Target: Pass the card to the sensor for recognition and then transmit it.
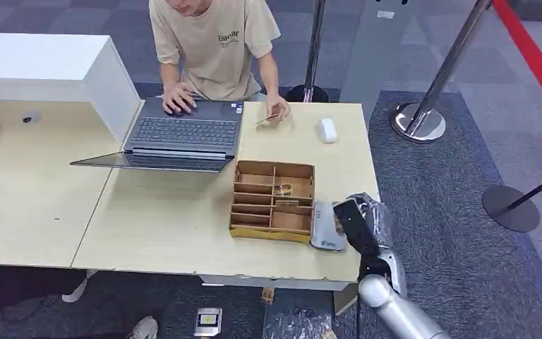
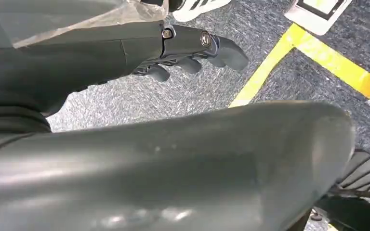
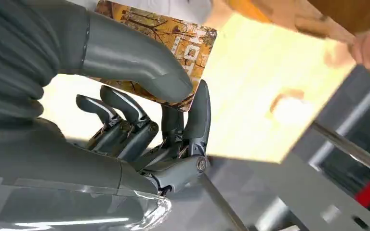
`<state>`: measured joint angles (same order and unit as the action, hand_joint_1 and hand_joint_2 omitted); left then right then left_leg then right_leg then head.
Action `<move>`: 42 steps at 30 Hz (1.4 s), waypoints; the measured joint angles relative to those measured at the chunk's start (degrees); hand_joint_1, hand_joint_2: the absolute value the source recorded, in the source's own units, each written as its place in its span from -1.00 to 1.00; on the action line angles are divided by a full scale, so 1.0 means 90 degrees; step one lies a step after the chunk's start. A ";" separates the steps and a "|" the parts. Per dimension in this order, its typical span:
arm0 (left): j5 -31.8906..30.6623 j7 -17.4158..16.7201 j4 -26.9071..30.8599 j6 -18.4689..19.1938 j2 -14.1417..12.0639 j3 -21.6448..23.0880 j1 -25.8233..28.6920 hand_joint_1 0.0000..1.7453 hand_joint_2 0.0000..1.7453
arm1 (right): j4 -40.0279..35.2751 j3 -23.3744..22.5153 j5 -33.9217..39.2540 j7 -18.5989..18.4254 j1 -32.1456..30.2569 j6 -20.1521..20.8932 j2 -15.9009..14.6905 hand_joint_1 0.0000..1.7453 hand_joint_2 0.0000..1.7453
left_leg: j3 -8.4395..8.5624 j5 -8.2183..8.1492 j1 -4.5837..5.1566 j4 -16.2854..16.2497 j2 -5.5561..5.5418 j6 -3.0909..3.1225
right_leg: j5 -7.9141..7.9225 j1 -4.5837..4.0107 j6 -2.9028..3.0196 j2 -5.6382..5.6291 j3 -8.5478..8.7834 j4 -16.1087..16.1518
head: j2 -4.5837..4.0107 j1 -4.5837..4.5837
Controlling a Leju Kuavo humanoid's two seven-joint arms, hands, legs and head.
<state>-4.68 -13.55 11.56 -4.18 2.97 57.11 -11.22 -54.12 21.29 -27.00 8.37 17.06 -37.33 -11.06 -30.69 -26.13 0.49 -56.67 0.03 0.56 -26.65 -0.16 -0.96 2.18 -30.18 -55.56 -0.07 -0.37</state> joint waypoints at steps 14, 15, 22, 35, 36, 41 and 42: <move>-0.0015 0.0022 0.0000 -0.0003 0.0000 -0.0044 -0.0007 -1.00 -1.00 | 0.0658 0.0039 0.1541 0.0457 0.0256 0.1025 0.0469 1.00 1.00 | 0.0002 0.0000 0.0000 0.0000 0.0001 0.0000 | -0.0001 0.0000 0.0002 0.0000 0.0000 0.0000 | 0.0000 0.0000; -0.0017 0.0022 0.0000 0.0000 0.0000 -0.0044 -0.0007 -1.00 -1.00 | 0.0683 0.0039 0.1541 0.0464 0.0264 0.1025 0.0481 1.00 1.00 | 0.0001 0.0000 0.0000 0.0000 0.0001 0.0000 | -0.0001 0.0000 0.0002 0.0000 0.0000 0.0000 | 0.0000 0.0002; -0.0036 0.0020 0.0000 0.0000 0.0000 -0.0044 -0.0012 -1.00 -1.00 | 0.0896 0.0041 0.1603 0.0500 0.0378 0.1071 0.0571 1.00 1.00 | 0.0004 0.0000 0.0000 0.0000 0.0003 0.0000 | -0.0001 0.0000 0.0003 -0.0002 0.0001 0.0000 | 0.0000 0.0000; -0.0090 0.0078 0.0000 0.0022 0.0000 -0.0048 -0.0077 -1.00 -1.00 | 0.1472 0.0153 0.1672 0.1183 0.0612 0.0659 0.0683 1.00 1.00 | 0.0008 0.0000 0.0000 0.0000 0.0003 0.0000 | -0.0001 0.0000 0.0003 -0.0004 0.0005 0.0000 | 0.0000 0.0002; -0.0092 0.0085 0.0000 0.0027 -0.0002 -0.0048 -0.0080 -1.00 -1.00 | 0.1474 0.0177 0.1640 0.1193 0.0612 0.0600 0.0683 1.00 1.00 | 0.0008 0.0000 0.0000 0.0000 0.0003 -0.0001 | -0.0001 0.0000 0.0003 -0.0004 0.0005 0.0000 | 0.0000 0.0000; -0.0109 0.0097 0.0000 0.0029 -0.0002 -0.0048 -0.0088 -1.00 -1.00 | 0.1445 0.0270 0.1356 0.1234 0.0622 0.0170 0.0704 1.00 1.00 | 0.0006 0.0000 0.0000 0.0000 0.0003 -0.0001 | -0.0004 -0.0001 0.0005 -0.0004 0.0003 0.0000 | 0.0000 0.0002; -0.0119 0.0097 0.0000 0.0029 -0.0002 -0.0051 -0.0088 -1.00 -1.00 | 0.1396 0.0284 0.1283 0.1217 0.0622 0.0095 0.0702 1.00 1.00 | 0.0005 0.0000 0.0000 0.0000 0.0003 -0.0001 | -0.0004 -0.0001 0.0005 -0.0004 0.0004 -0.0002 | 0.0000 0.0000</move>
<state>-5.75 -12.68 11.56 -3.91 2.95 56.65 -12.02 -41.55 23.85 -15.46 19.32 22.65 -36.48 -4.74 -30.65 -26.13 0.49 -56.67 0.05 0.55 -26.68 -0.17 -0.91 2.15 -30.15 -55.57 -0.07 -0.37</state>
